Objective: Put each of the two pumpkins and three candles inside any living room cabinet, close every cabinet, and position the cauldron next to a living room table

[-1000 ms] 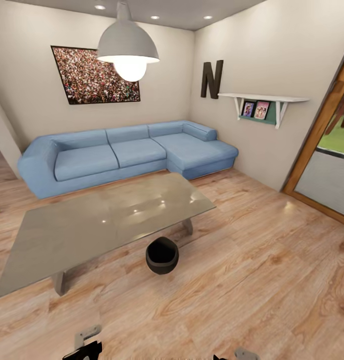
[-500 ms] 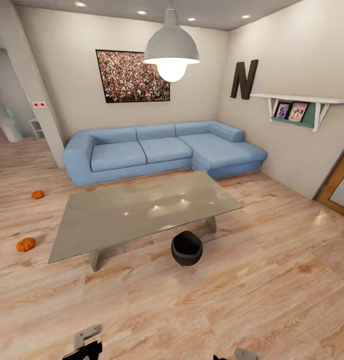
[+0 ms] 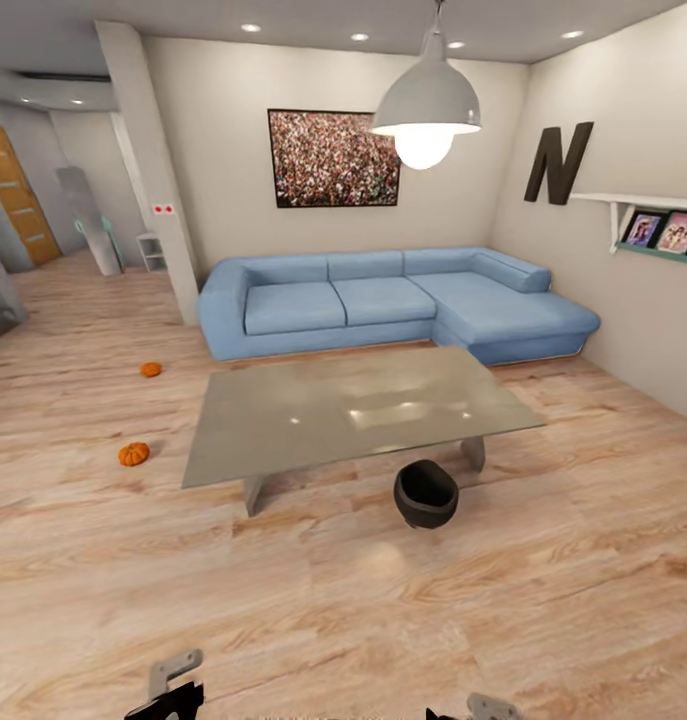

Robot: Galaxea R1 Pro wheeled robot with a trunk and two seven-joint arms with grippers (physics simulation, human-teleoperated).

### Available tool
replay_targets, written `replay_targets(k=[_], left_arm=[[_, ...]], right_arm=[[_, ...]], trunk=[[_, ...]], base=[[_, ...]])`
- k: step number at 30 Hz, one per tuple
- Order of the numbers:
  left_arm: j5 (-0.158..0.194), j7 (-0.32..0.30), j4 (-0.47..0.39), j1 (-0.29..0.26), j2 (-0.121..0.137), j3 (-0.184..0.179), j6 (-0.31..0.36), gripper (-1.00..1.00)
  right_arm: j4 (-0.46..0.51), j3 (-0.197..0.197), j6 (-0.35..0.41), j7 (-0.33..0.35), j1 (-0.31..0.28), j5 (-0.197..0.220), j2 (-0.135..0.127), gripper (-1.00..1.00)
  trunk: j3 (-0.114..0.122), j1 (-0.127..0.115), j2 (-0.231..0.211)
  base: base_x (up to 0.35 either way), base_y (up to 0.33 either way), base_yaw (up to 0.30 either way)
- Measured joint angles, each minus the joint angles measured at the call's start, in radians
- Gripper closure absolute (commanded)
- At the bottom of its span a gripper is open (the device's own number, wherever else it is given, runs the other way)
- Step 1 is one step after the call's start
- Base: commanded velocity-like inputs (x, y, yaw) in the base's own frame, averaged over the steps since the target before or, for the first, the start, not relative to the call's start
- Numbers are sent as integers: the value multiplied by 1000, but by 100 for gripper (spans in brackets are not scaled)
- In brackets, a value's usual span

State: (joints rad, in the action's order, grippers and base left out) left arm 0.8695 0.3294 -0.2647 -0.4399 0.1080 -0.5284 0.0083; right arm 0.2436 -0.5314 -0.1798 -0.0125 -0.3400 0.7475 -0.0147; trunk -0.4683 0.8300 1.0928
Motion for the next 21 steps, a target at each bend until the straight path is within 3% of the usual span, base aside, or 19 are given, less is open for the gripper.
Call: replay_targets(k=[5, 21], left_arm=[[0, 0, 0, 0, 0, 1, 0, -100], [0, 0, 0, 0, 0, 2, 0, -100]], right_arm=[[0, 1, -26, -2, 0, -36, 0, -100], [0, 1, -31, -3, 0, -42, 0, -100]], trunk=[[5, 0, 0], [25, 0, 0]], base=[[-123, 257, 238], [-37, 265, 198]])
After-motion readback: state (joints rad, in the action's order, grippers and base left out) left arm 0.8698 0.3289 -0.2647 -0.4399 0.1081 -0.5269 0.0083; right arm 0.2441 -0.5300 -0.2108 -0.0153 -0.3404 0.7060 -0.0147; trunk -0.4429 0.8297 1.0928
